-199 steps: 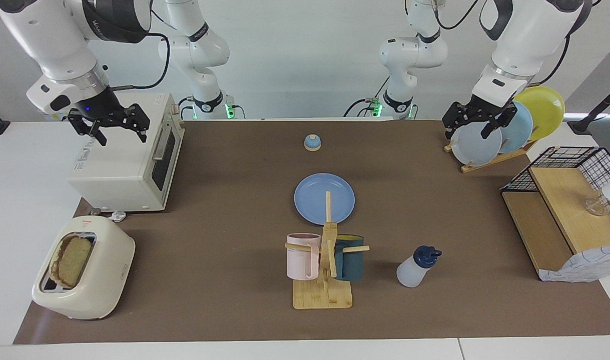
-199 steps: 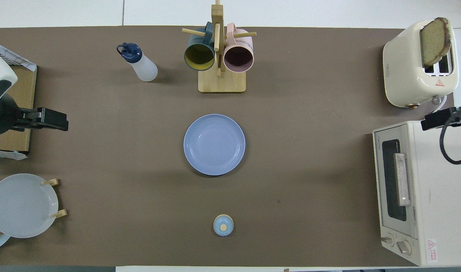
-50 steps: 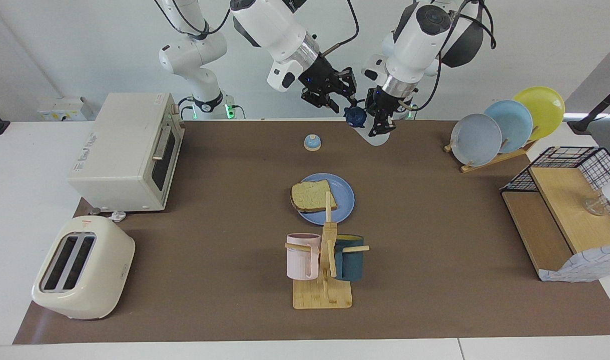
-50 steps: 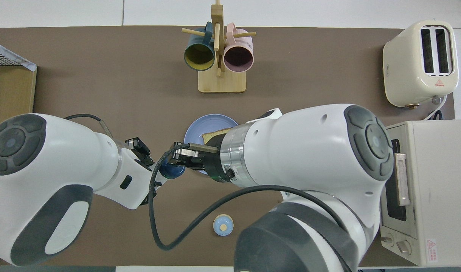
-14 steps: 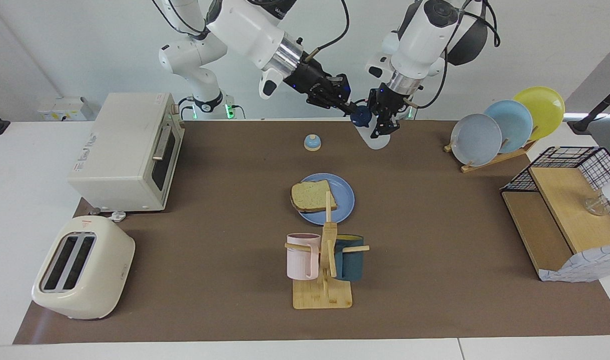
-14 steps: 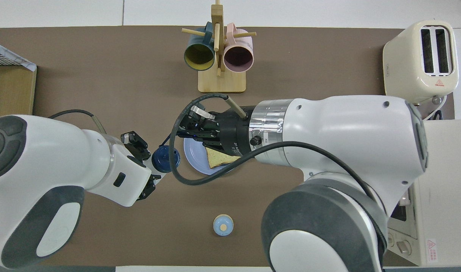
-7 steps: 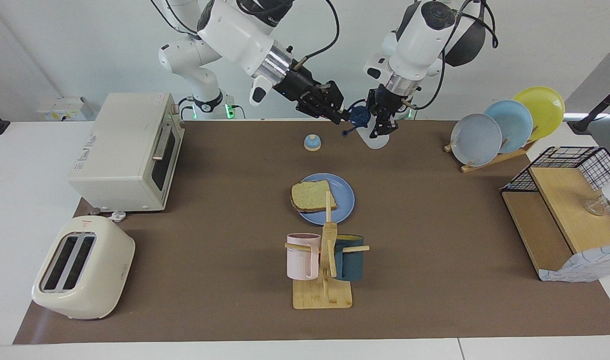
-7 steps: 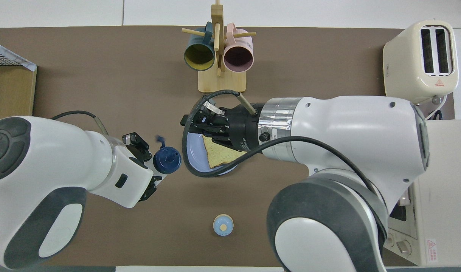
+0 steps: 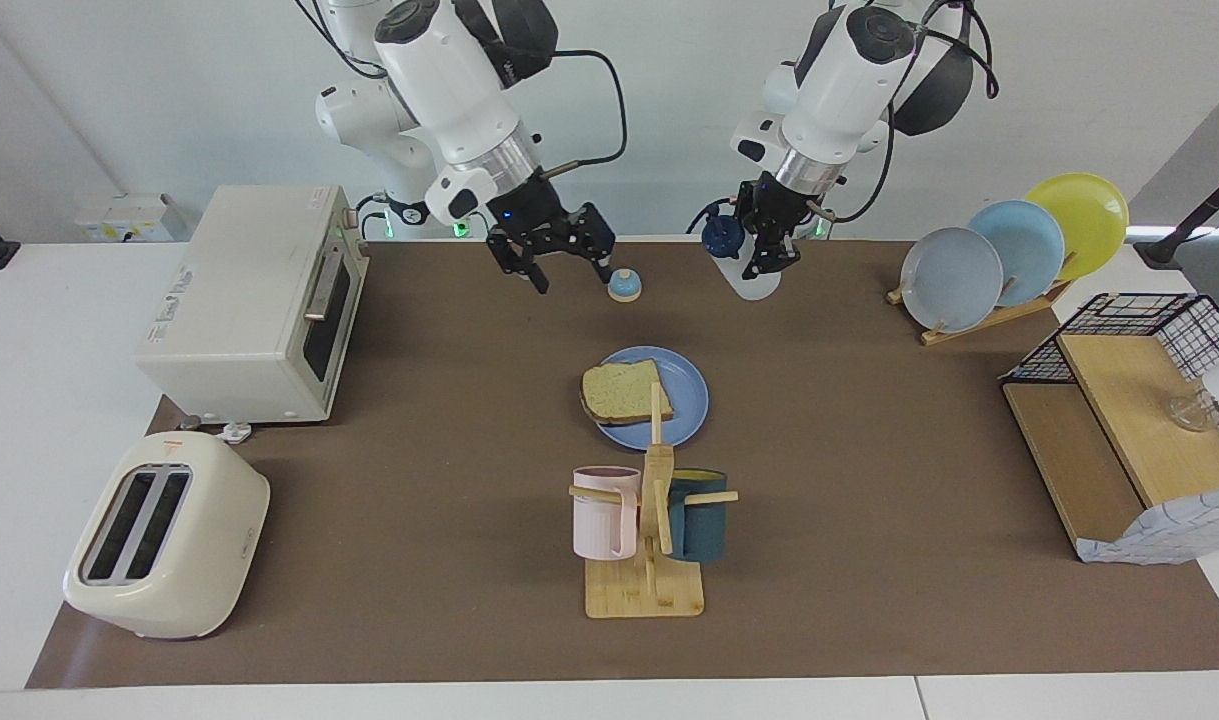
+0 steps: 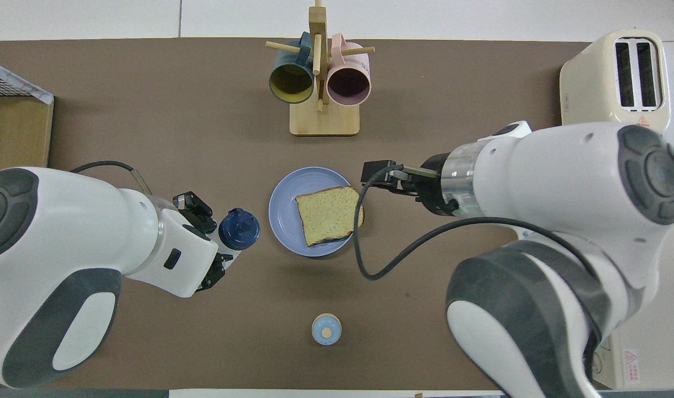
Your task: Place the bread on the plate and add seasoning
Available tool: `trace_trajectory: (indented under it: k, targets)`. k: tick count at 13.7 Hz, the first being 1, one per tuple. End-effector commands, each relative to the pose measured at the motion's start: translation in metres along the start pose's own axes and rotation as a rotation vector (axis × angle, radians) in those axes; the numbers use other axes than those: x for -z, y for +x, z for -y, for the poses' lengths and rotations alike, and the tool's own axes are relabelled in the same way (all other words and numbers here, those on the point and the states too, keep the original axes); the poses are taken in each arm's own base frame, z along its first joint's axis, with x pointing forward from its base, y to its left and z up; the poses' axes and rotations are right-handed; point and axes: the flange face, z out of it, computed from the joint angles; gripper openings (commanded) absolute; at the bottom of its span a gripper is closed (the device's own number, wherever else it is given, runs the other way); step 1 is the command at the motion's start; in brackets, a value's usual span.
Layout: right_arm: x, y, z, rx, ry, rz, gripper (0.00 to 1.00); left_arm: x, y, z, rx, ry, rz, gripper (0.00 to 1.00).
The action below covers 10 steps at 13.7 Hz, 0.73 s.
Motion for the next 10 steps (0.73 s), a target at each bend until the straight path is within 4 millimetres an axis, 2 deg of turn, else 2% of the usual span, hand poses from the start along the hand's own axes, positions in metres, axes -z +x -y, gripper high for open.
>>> trace_trajectory:
  k: [1,2,4,5,6,10]
  targets:
    - [0.037,0.031,-0.059,0.043,-0.064,0.031,1.00,0.003,-0.001,0.008,0.077,0.064,-0.040,0.00]
    - [0.051,0.039,-0.065,0.061,-0.121,0.045,1.00,0.004,-0.003,0.013,0.126,0.079,-0.053,0.00]
    - [0.079,0.047,-0.060,0.094,-0.238,0.084,1.00,0.005,0.000,0.023,0.256,0.124,-0.098,0.00]
    - [0.089,0.051,-0.064,0.103,-0.293,0.104,1.00,0.004,-0.003,0.032,0.319,0.143,-0.118,0.00]
    - [0.100,0.057,-0.078,0.117,-0.323,0.129,1.00,0.001,-0.005,0.042,0.373,0.163,-0.133,0.00]
    - [0.117,0.060,-0.103,0.145,-0.372,0.185,1.00,-0.014,-0.001,0.076,0.677,0.256,-0.259,0.00]
